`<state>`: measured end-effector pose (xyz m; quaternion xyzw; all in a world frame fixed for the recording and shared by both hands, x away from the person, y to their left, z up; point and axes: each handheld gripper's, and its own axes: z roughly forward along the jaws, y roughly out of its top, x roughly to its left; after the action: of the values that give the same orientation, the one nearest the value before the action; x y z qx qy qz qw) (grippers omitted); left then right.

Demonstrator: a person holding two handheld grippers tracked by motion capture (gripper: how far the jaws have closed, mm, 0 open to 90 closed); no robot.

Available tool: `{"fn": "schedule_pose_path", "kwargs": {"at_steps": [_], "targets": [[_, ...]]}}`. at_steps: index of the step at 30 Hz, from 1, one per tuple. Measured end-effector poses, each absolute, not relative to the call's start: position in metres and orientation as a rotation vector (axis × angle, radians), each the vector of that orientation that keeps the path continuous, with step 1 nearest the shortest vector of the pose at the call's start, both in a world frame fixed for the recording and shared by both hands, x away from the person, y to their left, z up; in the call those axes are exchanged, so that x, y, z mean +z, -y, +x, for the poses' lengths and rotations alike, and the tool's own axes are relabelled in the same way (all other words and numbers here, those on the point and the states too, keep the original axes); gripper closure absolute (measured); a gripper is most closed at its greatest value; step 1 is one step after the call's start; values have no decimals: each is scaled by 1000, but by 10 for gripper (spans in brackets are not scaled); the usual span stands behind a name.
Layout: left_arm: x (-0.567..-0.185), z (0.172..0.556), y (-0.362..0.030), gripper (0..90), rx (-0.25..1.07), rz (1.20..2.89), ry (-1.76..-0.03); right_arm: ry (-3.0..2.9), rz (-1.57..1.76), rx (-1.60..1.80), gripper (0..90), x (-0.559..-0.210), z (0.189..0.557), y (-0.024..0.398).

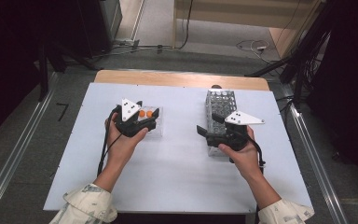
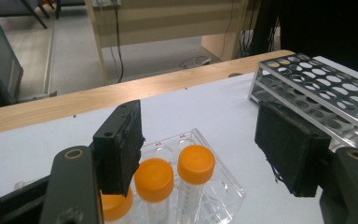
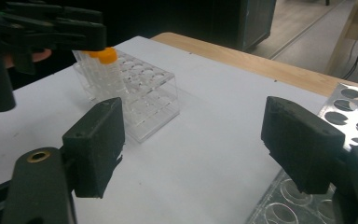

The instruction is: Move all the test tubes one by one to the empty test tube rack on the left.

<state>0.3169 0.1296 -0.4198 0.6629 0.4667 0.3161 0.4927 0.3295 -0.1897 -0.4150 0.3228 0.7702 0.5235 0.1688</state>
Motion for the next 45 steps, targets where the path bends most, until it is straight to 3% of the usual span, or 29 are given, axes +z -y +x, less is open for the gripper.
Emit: {"fn": "schedule_pose_path", "kwargs": {"at_steps": [15,45], "targets": [[-424,291,-148,230,718,1616,-1142,-2152,986,1438,204,-422,328,212],[-454,251,-189,209,739,1606,-1226,-2052,1124,1375,200,-430,302,275]]}}
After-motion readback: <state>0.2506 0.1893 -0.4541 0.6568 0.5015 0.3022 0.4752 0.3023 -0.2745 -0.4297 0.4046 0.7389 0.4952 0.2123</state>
